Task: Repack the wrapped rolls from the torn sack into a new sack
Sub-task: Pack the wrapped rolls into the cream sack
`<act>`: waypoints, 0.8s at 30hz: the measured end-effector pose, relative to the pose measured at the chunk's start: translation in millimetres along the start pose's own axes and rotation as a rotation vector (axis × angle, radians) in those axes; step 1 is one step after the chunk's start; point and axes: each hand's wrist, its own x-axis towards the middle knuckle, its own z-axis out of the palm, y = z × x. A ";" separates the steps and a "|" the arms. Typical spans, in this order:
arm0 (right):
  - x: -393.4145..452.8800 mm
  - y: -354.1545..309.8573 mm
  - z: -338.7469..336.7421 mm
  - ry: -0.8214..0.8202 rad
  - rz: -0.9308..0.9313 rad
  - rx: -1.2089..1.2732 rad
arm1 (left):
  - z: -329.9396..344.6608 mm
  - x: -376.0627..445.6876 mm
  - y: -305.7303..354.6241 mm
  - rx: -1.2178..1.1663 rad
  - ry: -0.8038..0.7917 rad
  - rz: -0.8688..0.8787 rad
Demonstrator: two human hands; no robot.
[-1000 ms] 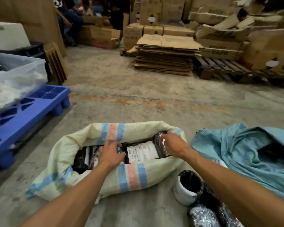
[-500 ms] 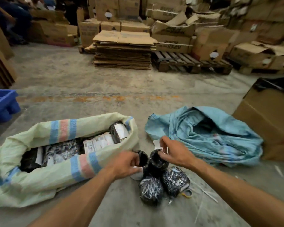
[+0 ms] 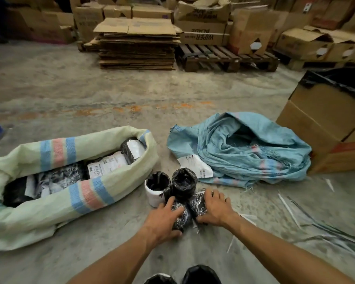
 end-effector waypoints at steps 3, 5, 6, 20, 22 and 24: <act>-4.7 5.3 -5.3 0.034 -0.005 0.047 | -0.6 2.5 5.5 0.004 -0.021 -0.006; -5.6 19.1 -14.7 0.052 -0.028 0.161 | -7.2 -0.5 5.0 -0.051 -0.012 0.035; -5.9 27.6 -20.4 0.053 -0.046 0.238 | -12.9 -3.3 3.1 -0.077 0.028 0.074; 42.4 -63.7 -123.1 0.329 -0.355 0.809 | -125.2 -12.6 -124.0 -0.260 0.617 -0.068; 56.7 -103.0 -135.2 0.364 -0.412 0.807 | -127.3 -19.8 -160.7 -0.264 0.588 -0.175; 70.2 -140.7 -144.0 0.364 -0.454 0.785 | -123.2 -29.4 -194.7 -0.270 0.554 -0.330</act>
